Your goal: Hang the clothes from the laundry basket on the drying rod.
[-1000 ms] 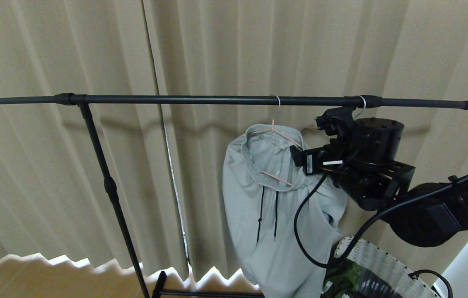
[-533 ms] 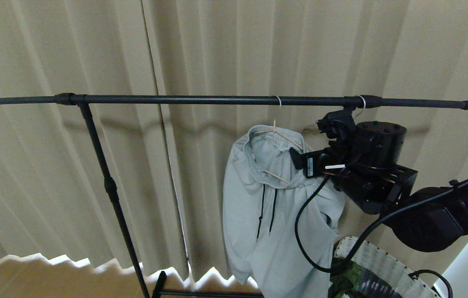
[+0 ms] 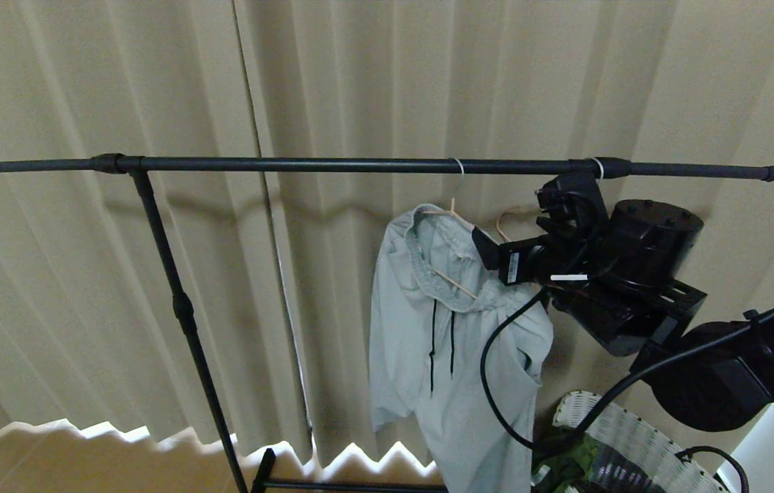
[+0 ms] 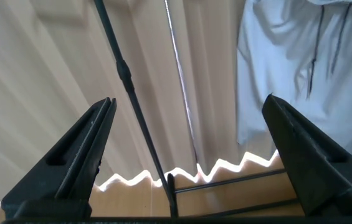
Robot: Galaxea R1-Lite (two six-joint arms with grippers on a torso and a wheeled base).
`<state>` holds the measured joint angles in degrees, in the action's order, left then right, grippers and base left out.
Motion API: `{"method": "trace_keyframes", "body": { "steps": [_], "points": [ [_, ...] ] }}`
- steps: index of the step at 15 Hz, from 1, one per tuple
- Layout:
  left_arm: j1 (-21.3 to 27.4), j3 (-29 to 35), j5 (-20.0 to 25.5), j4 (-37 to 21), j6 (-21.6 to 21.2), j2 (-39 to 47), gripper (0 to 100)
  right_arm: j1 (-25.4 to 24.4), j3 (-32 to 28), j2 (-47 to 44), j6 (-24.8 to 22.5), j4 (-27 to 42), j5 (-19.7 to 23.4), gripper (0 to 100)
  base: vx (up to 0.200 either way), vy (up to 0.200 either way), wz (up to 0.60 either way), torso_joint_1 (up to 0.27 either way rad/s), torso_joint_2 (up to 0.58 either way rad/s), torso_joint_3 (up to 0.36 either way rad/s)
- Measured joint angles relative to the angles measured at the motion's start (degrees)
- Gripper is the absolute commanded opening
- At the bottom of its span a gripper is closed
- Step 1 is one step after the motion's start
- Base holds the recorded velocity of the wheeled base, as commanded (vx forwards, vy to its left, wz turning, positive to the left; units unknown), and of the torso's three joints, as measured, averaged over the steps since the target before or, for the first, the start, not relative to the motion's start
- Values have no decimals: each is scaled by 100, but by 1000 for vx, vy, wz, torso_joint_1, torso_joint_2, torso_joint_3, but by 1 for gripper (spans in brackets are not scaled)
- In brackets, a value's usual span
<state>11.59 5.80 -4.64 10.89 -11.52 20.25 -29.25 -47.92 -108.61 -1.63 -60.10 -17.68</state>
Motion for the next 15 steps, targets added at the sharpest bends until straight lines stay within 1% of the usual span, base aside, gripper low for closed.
{"method": "trace_keyframes", "body": {
  "steps": [1, 2, 4, 6, 7, 9, 11, 12, 15],
  "points": [
    [1, 0, -26, -16, 0, 1, 100, 1, 51, 10, -2, -30, 0, 100, 0, 0, 0, 0, 0, 0],
    [0, 12, -167, -68, 0, 6, 100, 20, 169, 59, -4, -132, 2, 100, 0, 0, 0, 0, 0, 0],
    [0, 50, -493, -216, 99, 15, 100, 85, 696, 360, -13, -206, 0, 100, 0, 0, 0, 0, 0, 0],
    [-5, 61, -879, -519, 457, 4, 100, 155, 1259, 861, -28, -204, -11, 100, 0, 0, 0, 0, 0, 0],
    [-5, 61, -931, -621, 706, 0, 100, 199, 1551, 1153, -35, -140, -20, 100, 0, 0, 0, 0, 0, 0],
    [-5, 59, -969, -677, 1019, -11, 100, 395, 2136, 1814, -41, 222, -41, 100, 0, 0, 0, 0, 0, 0],
    [-27, 26, -980, -766, 1131, -51, 100, 675, 2549, 2470, -37, 758, -44, 100, 0, 0, 0, 0, 0, 0],
    [-110, 6, -994, -923, 1141, -96, 100, 852, 2726, 2851, -33, 1081, -39, 100, 0, 0, 0, 0, 0, 0],
    [-672, 0, -967, -1419, 1150, -383, 100, 1354, 3150, 4008, -22, 2172, -33, 100, 0, 0, 0, 0, 0, 0]
  ]
}}
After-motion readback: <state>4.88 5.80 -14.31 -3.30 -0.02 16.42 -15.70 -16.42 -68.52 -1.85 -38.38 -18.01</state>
